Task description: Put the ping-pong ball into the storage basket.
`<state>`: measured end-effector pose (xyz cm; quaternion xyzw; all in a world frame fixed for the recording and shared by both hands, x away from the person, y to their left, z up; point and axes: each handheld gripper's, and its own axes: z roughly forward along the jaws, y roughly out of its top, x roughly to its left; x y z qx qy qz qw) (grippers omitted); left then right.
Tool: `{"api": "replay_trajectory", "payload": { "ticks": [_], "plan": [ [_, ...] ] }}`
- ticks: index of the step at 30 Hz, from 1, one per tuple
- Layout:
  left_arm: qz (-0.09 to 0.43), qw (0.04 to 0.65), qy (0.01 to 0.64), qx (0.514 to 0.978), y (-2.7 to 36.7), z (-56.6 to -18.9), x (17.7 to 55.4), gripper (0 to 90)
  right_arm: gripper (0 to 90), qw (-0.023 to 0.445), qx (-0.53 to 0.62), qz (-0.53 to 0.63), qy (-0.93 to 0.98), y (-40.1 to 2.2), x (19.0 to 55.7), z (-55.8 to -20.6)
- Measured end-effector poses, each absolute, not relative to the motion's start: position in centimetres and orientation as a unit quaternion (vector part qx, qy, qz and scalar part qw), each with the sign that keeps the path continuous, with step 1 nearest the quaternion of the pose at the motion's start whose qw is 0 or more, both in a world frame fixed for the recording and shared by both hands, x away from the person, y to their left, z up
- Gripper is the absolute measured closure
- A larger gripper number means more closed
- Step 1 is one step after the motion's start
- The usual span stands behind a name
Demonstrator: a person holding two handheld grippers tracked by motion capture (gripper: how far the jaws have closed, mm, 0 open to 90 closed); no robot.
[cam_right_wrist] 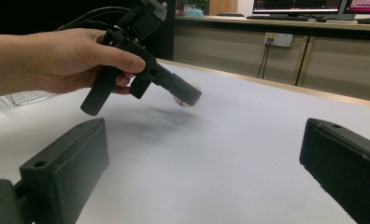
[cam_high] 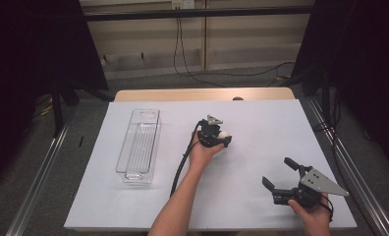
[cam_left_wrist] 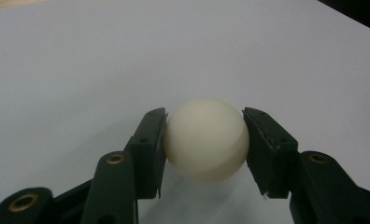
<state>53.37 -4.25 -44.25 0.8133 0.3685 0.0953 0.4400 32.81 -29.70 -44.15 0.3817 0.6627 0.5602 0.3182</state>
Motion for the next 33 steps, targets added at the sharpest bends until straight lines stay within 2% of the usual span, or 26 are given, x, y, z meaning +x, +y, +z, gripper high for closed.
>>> {"api": "replay_trajectory", "payload": {
  "ticks": [33],
  "plan": [
    [0.115,0.462,0.373,0.797,-1.3,-41.8,52.6,51.2,0.8,0.315,0.380,0.557,0.668,-29.5,32.9,-44.3]
  ]
}}
